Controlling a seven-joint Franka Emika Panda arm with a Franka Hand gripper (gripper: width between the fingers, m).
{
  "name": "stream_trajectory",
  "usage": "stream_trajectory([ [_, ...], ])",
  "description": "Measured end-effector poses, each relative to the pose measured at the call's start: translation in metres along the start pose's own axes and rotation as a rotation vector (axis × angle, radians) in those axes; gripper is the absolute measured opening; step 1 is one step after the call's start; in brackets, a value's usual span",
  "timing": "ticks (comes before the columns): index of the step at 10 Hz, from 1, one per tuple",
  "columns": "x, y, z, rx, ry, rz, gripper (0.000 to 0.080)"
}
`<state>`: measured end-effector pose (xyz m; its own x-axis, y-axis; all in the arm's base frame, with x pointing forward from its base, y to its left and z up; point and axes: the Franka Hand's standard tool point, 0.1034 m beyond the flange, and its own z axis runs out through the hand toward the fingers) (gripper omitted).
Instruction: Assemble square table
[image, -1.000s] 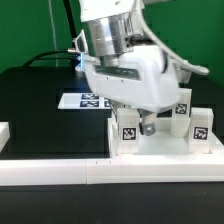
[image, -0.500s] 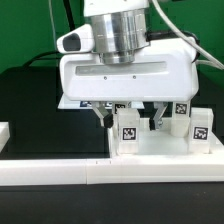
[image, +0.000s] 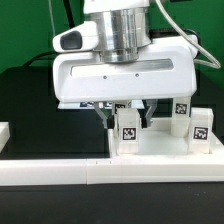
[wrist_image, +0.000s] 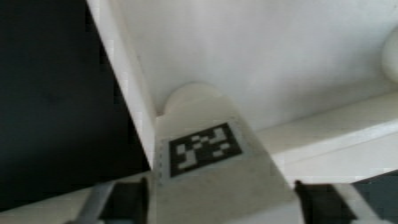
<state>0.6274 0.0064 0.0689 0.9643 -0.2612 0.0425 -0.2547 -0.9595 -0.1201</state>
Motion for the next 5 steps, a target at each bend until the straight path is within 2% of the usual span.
stream_trajectory([
  [1,0.0002,0.0003,-0.0001,0.0,0.0,0.104,0.0288],
  [3,0.0006,0.0008,-0.0006,0.002,0.001,0.241,0.0289],
  [4,0.0014,0.0013,-0.0031,0.006,0.001,0.471,0.0289],
  [5,-0.0017,-0.0005,-0.0038,-0.006,0.005,0.763,0.0289],
])
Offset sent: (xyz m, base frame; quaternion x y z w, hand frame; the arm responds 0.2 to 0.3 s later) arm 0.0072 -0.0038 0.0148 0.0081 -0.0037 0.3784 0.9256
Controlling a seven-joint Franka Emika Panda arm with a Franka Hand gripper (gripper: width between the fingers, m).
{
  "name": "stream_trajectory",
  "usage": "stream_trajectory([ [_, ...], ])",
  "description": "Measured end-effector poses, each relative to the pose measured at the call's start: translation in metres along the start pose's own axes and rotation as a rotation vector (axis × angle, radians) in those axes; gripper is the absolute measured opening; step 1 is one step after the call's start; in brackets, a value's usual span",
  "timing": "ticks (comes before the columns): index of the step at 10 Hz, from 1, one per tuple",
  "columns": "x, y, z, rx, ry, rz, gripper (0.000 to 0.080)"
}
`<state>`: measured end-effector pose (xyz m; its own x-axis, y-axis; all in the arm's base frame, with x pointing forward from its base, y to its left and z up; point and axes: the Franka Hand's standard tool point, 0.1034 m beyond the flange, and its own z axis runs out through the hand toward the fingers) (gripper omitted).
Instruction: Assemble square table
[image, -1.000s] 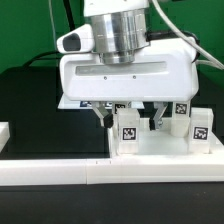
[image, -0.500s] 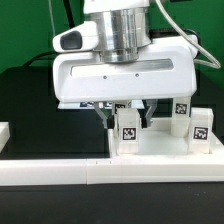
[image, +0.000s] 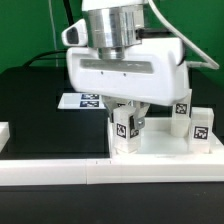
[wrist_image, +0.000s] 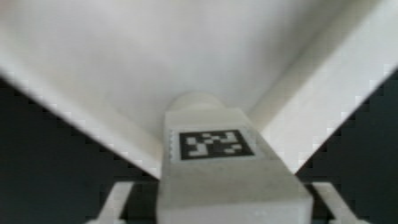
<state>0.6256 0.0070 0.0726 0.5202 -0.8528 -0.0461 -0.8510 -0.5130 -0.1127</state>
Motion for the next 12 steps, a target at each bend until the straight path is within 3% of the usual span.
stream_trajectory([
  [1,-0.0031,0.0,0.0018,0.005,-0.009,0.157,0.0289],
  [3,-0.0033,0.0002,0.0044,0.058,-0.048,0.456,0.029],
  [5,-0.004,-0.0012,0.0049,0.057,-0.045,0.557,0.029],
  [8,-0.0044,-0.0003,0.0067,0.051,-0.032,0.436,0.0318],
  [9,-0.0049,0.0011,0.01,0.046,-0.027,0.293,0.0515],
  [10,-0.0052,0.0009,0.0105,0.039,-0.015,0.104,0.0515],
  [11,-0.0053,0.0006,0.0109,0.042,-0.009,0.006,0.0621],
  [12,-0.0048,0.0008,0.0108,0.042,-0.008,-0.014,0.0641],
])
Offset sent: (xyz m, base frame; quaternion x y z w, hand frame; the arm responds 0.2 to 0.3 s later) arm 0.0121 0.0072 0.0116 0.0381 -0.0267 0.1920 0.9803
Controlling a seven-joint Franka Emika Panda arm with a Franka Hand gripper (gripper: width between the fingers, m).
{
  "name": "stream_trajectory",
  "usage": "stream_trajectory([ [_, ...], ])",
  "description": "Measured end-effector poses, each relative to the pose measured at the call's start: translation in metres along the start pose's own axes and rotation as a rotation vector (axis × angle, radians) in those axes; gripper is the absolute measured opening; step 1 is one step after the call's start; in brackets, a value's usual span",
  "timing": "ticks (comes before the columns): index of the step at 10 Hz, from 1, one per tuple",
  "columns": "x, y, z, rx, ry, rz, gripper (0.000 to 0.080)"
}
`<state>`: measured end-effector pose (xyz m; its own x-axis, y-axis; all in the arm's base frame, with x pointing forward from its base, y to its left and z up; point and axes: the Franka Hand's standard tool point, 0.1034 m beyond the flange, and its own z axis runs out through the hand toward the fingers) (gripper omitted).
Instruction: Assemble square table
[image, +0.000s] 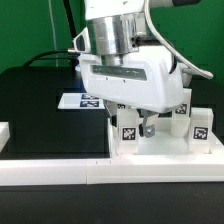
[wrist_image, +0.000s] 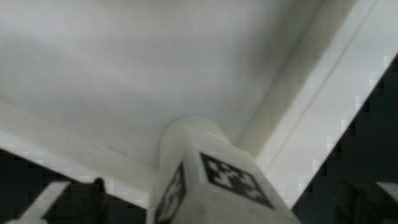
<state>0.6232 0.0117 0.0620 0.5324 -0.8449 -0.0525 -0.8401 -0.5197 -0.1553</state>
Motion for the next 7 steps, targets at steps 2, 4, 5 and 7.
stream_trajectory([
  [2,0.0016,0.0002,-0.0006,-0.005,0.008,-0.194,0.0648],
  [4,0.0055,-0.0008,-0.0028,-0.027,0.045,-0.641,0.0648],
  [5,0.006,0.0,-0.0025,-0.029,0.046,-0.745,0.0648],
  [7,0.0059,0.0001,-0.0021,-0.028,0.045,-0.71,0.0545],
])
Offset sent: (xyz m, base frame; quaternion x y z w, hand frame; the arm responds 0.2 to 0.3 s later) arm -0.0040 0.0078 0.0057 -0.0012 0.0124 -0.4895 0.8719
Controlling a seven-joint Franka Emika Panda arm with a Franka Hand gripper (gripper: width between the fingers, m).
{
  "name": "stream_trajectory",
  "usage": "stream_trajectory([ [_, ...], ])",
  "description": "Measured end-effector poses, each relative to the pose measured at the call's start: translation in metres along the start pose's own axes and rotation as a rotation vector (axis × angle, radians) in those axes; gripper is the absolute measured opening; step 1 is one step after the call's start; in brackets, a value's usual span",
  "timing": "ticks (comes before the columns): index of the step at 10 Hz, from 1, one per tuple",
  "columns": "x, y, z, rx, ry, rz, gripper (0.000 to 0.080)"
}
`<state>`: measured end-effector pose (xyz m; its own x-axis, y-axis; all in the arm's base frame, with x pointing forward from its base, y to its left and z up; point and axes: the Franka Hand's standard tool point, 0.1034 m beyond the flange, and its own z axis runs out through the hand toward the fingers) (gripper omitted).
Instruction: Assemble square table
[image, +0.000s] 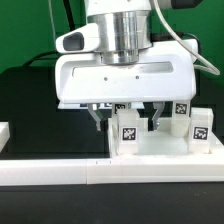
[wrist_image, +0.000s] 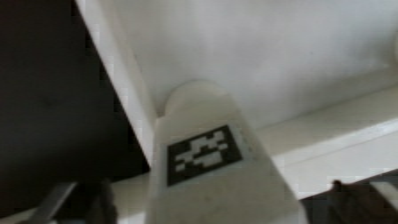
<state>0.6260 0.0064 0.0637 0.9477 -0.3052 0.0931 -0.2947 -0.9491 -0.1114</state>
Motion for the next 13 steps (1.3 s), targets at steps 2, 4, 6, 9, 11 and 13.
stream_trajectory([
  [2,-0.0002,-0.0001,0.0003,0.001,0.0,0.041,0.0411],
  [4,0.0002,0.0008,0.0003,0.001,0.001,0.2,0.0288],
  [6,0.001,0.0019,-0.0007,-0.004,0.004,0.518,0.0288],
  [9,-0.0005,0.0004,-0.0038,0.026,-0.065,1.069,0.0288],
  [11,-0.0008,0.0002,-0.0029,0.023,-0.07,1.165,0.0288],
  [13,-0.0016,0.0009,-0.0012,0.018,-0.076,1.33,0.0288],
])
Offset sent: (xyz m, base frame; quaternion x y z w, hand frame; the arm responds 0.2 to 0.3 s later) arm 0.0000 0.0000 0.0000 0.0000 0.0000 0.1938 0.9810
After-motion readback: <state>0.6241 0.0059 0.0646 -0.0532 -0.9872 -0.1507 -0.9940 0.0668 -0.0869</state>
